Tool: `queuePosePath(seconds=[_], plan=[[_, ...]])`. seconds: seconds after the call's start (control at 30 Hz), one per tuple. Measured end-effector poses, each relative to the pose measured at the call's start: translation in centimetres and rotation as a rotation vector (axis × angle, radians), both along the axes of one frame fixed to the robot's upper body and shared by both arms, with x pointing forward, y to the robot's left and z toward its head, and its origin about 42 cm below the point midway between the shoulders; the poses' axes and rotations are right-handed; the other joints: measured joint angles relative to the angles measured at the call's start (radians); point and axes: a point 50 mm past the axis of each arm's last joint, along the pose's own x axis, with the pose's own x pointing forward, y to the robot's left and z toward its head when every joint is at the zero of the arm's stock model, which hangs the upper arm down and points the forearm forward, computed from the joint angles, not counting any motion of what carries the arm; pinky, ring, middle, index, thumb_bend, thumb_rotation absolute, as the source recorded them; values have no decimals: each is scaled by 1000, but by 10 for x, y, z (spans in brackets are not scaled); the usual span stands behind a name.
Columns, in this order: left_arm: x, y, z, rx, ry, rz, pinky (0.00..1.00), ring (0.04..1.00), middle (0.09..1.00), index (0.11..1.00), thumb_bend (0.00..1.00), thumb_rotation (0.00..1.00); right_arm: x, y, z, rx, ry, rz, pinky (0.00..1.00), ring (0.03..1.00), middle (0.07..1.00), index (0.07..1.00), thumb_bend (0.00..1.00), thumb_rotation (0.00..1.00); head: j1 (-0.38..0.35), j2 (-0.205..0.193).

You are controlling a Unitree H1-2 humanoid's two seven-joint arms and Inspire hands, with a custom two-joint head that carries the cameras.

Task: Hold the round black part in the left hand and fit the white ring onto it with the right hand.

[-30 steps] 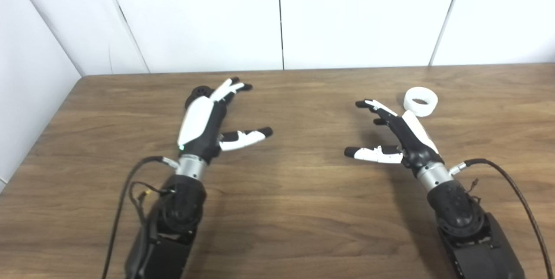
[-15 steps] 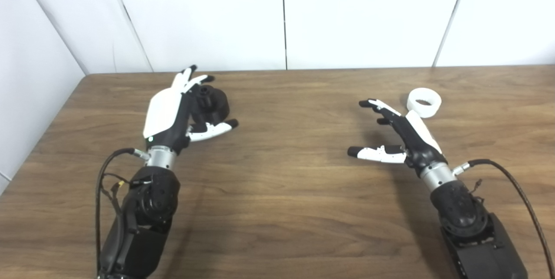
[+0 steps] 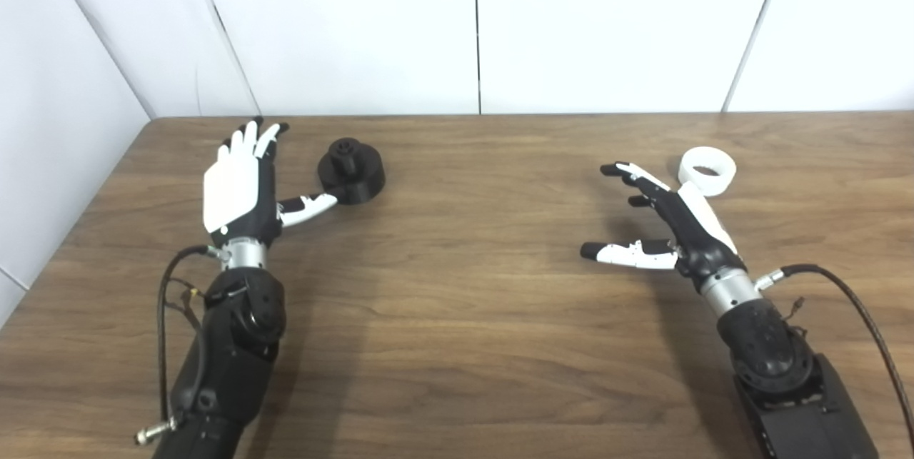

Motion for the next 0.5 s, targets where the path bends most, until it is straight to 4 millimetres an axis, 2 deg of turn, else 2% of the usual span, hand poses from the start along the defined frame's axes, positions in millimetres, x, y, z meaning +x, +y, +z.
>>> queuePosePath(seconds=[0.27,0.5], plan=[[11,10,-12,-16,81,17,973,1000,1000,913,1000,531,0,0,0,11,3,2,829,915,931,849,869,402,-2,0],[22,9,-10,-54,144,-25,969,1000,1000,860,1000,525,0,0,0,13,3,2,836,922,936,854,868,407,-8,3]])
